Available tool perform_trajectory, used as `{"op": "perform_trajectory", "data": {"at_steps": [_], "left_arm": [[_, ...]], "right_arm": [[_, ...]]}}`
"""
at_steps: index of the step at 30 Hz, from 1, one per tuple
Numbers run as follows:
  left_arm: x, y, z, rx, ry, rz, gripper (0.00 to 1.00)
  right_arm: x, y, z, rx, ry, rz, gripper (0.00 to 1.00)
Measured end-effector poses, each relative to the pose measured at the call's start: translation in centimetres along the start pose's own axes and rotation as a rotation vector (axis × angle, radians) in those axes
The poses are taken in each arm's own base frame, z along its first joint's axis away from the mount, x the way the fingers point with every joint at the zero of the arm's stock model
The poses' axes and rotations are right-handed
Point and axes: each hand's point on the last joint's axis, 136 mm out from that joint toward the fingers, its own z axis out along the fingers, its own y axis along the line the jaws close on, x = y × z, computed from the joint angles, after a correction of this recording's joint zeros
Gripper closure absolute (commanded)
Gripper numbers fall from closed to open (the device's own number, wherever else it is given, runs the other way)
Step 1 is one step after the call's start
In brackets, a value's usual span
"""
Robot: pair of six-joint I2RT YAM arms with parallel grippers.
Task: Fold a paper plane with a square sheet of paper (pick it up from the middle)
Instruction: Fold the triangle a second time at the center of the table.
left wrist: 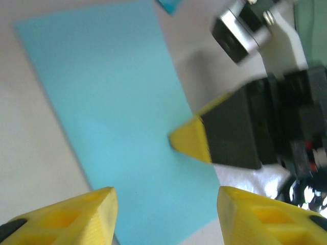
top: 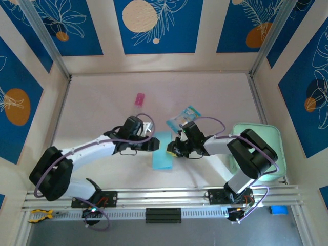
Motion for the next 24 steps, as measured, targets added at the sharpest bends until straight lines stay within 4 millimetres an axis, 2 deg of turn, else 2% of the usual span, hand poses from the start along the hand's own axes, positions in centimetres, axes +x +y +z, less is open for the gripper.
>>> {"op": "perform_trajectory", "data": {"at_steps": [5, 8, 12, 19, 24], "left_arm": [[2.9, -2.4, -0.1, -0.005, -0.007, 0.201, 0.4], [3.7, -3.6, -0.6, -0.031, -0.042, 0.316, 0.29], [4.8, -5.2, -0.9, -0.068, -0.082, 0.462, 0.25], [8.2, -5.5, 1.9, -0.207, -0.009, 0.705, 0.21], [8.3, -5.5, 3.4, -0.321, -0.012, 0.818, 0.2]], "right_arm": [[-0.3, 0.8, -0.2, -0.021, 0.013, -0.013, 0.87], [-0.4, 1.3, -0.3, -0.026, 0.018, -0.015, 0.88], [-0.4, 1.4, -0.4, -0.023, 0.024, -0.015, 0.91], [-0.3, 1.1, -0.4, -0.011, 0.032, -0.005, 0.91], [-0.3, 0.9, -0.5, -0.005, 0.034, 0.002, 0.91]]}}
